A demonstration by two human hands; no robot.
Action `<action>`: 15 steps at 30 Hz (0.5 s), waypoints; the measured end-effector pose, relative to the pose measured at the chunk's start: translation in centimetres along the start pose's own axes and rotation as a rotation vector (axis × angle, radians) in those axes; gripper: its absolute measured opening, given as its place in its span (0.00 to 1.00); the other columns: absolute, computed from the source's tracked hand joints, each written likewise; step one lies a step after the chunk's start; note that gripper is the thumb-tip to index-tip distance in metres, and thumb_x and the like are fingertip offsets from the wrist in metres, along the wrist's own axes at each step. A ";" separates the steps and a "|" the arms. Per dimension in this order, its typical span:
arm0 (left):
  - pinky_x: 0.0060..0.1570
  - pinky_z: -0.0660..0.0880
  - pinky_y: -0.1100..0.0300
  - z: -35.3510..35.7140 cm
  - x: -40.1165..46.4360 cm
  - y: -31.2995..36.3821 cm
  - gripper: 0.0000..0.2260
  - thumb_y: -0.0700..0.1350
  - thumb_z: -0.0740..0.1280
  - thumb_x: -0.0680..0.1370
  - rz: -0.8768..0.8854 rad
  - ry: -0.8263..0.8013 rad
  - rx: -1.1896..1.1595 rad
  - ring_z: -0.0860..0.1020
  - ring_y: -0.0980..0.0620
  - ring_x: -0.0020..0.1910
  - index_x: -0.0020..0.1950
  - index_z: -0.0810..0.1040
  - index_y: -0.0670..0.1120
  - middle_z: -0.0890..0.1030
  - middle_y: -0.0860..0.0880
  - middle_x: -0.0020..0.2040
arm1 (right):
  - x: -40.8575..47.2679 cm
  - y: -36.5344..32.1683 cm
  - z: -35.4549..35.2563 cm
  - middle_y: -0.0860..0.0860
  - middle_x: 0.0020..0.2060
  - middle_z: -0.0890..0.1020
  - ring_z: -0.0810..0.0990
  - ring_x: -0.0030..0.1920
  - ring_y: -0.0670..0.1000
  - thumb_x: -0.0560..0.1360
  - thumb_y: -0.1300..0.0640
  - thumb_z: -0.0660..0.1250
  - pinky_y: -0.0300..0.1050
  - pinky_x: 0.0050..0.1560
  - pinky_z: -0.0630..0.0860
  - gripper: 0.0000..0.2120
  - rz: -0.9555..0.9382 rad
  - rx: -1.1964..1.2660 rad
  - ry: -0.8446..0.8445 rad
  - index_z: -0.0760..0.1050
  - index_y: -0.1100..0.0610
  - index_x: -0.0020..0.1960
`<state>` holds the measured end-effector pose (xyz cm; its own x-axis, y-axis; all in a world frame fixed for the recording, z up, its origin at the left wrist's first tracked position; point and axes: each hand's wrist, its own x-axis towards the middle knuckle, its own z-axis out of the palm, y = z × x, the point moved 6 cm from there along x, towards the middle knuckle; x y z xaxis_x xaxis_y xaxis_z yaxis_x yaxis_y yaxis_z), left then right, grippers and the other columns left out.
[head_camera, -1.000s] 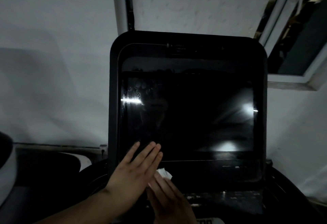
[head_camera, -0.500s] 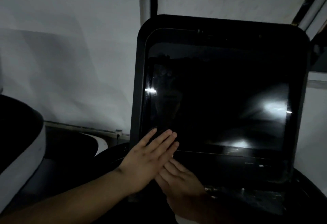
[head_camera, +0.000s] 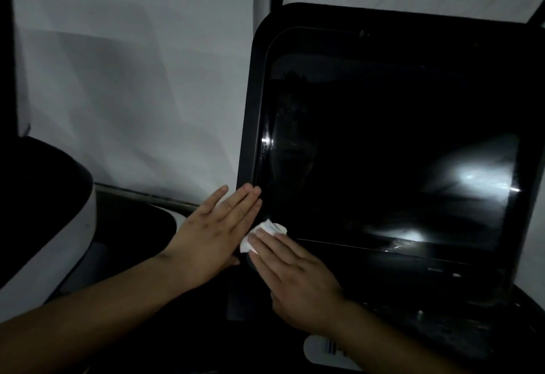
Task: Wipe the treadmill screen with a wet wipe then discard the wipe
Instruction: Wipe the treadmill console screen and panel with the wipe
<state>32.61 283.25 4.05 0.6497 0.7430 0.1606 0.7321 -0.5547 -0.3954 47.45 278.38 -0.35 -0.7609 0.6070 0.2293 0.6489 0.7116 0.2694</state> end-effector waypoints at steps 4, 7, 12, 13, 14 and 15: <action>0.78 0.57 0.38 -0.2 0.0 0.1 0.53 0.62 0.77 0.68 -0.005 0.005 -0.022 0.51 0.39 0.83 0.82 0.56 0.36 0.53 0.36 0.83 | 0.8 2.8 -1.5 0.57 0.81 0.60 0.53 0.83 0.55 0.78 0.45 0.60 0.53 0.81 0.51 0.34 -0.007 -0.068 -0.041 0.64 0.61 0.79; 0.78 0.59 0.40 -0.6 -0.1 -0.3 0.56 0.62 0.79 0.66 -0.044 0.037 -0.087 0.53 0.40 0.82 0.82 0.55 0.36 0.53 0.36 0.83 | 3.7 6.3 -3.7 0.57 0.82 0.59 0.52 0.83 0.55 0.80 0.44 0.58 0.54 0.82 0.51 0.34 0.027 -0.095 -0.037 0.60 0.60 0.81; 0.75 0.57 0.43 -0.4 -0.4 -0.4 0.58 0.64 0.80 0.62 -0.090 0.032 -0.147 0.59 0.40 0.81 0.81 0.59 0.35 0.57 0.35 0.82 | 7.9 13.0 -8.0 0.55 0.82 0.59 0.51 0.83 0.54 0.80 0.46 0.56 0.55 0.82 0.53 0.31 0.162 -0.106 0.021 0.61 0.58 0.81; 0.76 0.58 0.43 -0.2 -0.4 -0.2 0.58 0.65 0.80 0.62 -0.094 0.029 -0.146 0.59 0.40 0.81 0.80 0.60 0.35 0.57 0.35 0.82 | 8.7 14.3 -8.9 0.54 0.83 0.57 0.50 0.83 0.53 0.81 0.46 0.55 0.55 0.82 0.53 0.31 0.196 -0.112 0.036 0.59 0.57 0.81; 0.77 0.58 0.43 -0.1 -0.4 0.0 0.58 0.65 0.80 0.62 -0.094 0.025 -0.146 0.59 0.39 0.81 0.80 0.60 0.35 0.57 0.34 0.82 | 9.6 15.5 -9.9 0.54 0.83 0.56 0.50 0.83 0.53 0.82 0.47 0.55 0.55 0.82 0.52 0.31 0.231 -0.110 0.057 0.58 0.56 0.82; 0.77 0.60 0.42 0.0 -0.4 0.1 0.58 0.65 0.80 0.62 -0.094 0.023 -0.146 0.59 0.39 0.81 0.80 0.59 0.35 0.57 0.34 0.82 | 10.3 16.4 -10.8 0.54 0.83 0.55 0.49 0.83 0.53 0.82 0.47 0.56 0.53 0.82 0.49 0.30 0.265 -0.104 0.077 0.58 0.56 0.82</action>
<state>32.42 282.84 3.96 0.5806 0.7862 0.2116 0.8105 -0.5333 -0.2423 50.26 292.53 16.51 -0.5653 0.7353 0.3740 0.8245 0.4894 0.2840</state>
